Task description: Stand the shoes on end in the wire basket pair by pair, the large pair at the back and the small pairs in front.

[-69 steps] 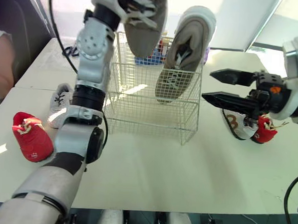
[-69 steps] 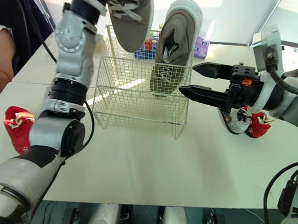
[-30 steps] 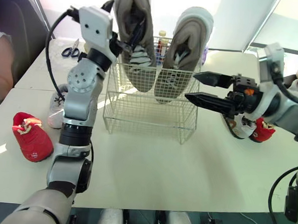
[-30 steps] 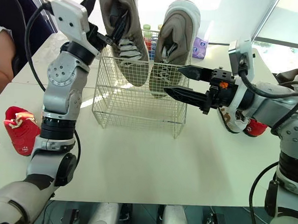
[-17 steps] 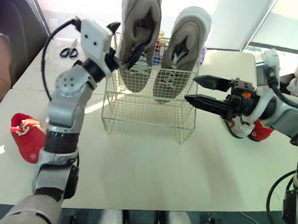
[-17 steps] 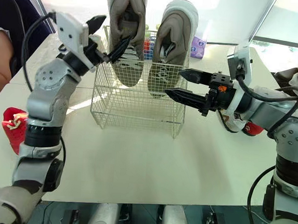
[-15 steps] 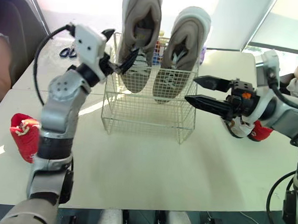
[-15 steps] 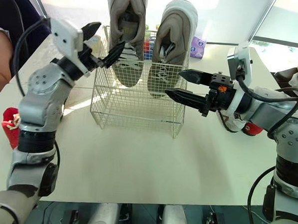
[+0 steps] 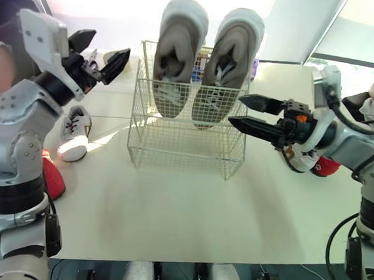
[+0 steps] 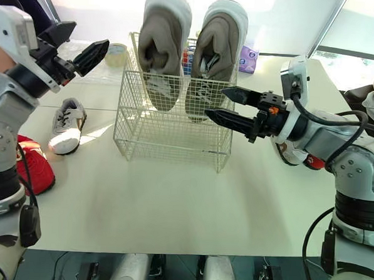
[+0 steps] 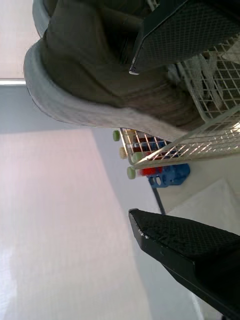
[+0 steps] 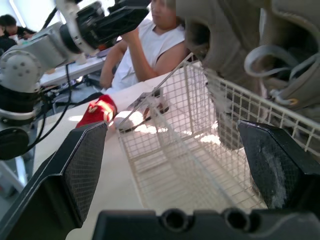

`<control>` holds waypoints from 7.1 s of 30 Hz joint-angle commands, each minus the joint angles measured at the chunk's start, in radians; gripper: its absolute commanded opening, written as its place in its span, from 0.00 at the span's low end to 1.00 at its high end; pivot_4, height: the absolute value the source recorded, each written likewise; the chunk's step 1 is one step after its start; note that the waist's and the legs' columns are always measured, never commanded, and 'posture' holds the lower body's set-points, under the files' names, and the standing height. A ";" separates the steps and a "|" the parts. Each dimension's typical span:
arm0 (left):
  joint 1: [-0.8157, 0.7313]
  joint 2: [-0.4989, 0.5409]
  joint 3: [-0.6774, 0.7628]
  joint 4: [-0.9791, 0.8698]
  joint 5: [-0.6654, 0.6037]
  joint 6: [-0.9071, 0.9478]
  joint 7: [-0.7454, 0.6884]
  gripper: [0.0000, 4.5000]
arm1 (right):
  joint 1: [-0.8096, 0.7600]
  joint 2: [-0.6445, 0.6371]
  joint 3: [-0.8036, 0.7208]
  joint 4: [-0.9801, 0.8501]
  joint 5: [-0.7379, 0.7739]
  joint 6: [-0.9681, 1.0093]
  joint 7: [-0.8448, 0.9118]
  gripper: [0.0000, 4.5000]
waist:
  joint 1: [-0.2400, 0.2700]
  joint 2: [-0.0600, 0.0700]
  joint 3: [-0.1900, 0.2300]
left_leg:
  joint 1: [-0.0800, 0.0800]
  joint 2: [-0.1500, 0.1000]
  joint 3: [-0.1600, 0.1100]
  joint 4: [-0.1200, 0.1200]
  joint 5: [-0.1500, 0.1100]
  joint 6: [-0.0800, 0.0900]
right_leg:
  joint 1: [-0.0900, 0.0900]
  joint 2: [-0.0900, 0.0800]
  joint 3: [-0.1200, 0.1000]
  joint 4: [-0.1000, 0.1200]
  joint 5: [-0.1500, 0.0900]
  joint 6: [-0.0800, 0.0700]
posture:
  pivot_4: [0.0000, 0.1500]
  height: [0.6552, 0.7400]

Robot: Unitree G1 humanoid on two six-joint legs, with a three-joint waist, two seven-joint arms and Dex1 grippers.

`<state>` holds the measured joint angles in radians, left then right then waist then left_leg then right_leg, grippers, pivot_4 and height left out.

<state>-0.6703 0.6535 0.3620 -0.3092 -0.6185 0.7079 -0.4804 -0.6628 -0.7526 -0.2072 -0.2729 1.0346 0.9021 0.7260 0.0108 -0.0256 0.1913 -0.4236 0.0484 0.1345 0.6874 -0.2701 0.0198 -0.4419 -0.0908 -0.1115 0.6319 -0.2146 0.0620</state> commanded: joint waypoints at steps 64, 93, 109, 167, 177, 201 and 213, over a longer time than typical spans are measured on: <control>0.474 0.020 -0.314 -0.455 -0.414 0.129 0.019 0.99 | 0.455 0.236 -0.213 0.489 -0.597 -0.626 -0.259 1.00 | -0.003 0.022 -0.013 | 0.015 0.000 0.001 -0.004 -0.004 0.005 | 0.010 0.003 0.006 -0.003 -0.004 -0.005 | 1.00 1.00; -0.159 0.299 -0.015 0.284 -0.958 0.385 0.031 1.00 | -0.274 -0.218 -0.153 0.183 -0.223 -0.359 0.103 0.17 | -0.011 0.027 -0.003 | 0.013 0.002 0.001 -0.011 -0.003 -0.005 | 0.005 0.009 0.007 -0.002 -0.008 -0.006 | 1.00 1.00; -0.224 0.216 -0.054 0.230 -1.242 0.431 0.173 1.00 | -0.354 0.044 0.179 0.035 -0.382 -0.492 0.271 0.17 | -0.022 0.019 0.000 | 0.011 0.000 0.001 -0.006 -0.003 -0.005 | 0.006 0.003 0.007 0.000 -0.008 -0.002 | 1.00 1.00; 0.010 -0.193 -0.079 -0.059 -0.949 0.011 0.311 0.46 | -0.210 0.736 0.053 -0.082 0.106 -0.466 -0.506 0.19 | -0.025 0.016 -0.002 | 0.012 0.001 0.000 -0.006 -0.003 -0.004 | 0.008 0.005 0.007 -0.001 -0.008 -0.003 | 1.00 1.00; 0.276 0.351 0.014 -0.178 -0.826 0.251 -0.039 0.55 | -0.415 -0.003 0.091 0.386 -0.202 -0.459 0.310 0.19 | -0.025 0.017 0.000 | 0.011 0.000 0.002 -0.008 -0.009 0.004 | 0.006 0.003 0.006 -0.004 -0.010 -0.006 | 1.00 1.00; 0.327 0.364 -0.026 -0.295 -0.658 0.216 -0.025 0.57 | -0.378 0.096 0.241 0.687 -0.630 -0.768 0.645 0.79 | -0.024 0.018 0.000 | 0.005 0.001 0.001 -0.010 -0.002 -0.007 | -0.001 0.003 0.006 -0.002 -0.009 -0.005 | 1.00 1.00; 0.339 0.358 -0.026 -0.254 -0.608 0.212 -0.085 0.57 | -0.263 -0.003 0.141 0.456 -0.587 -0.610 0.570 0.99 | -0.023 0.018 0.000 | 0.005 0.001 0.001 -0.009 -0.002 -0.007 | -0.001 0.003 0.006 -0.001 -0.009 -0.005 | 1.00 1.00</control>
<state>-0.3276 1.0100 0.3215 -0.5600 -1.2303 0.9327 -0.5507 -0.9216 -0.7280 -0.0117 0.2488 0.4152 0.2663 1.3152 -0.0119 -0.0073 0.1916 -0.4183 0.0494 0.1356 0.6780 -0.2720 0.0124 -0.4427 -0.0875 -0.1058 0.6305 -0.2232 0.0574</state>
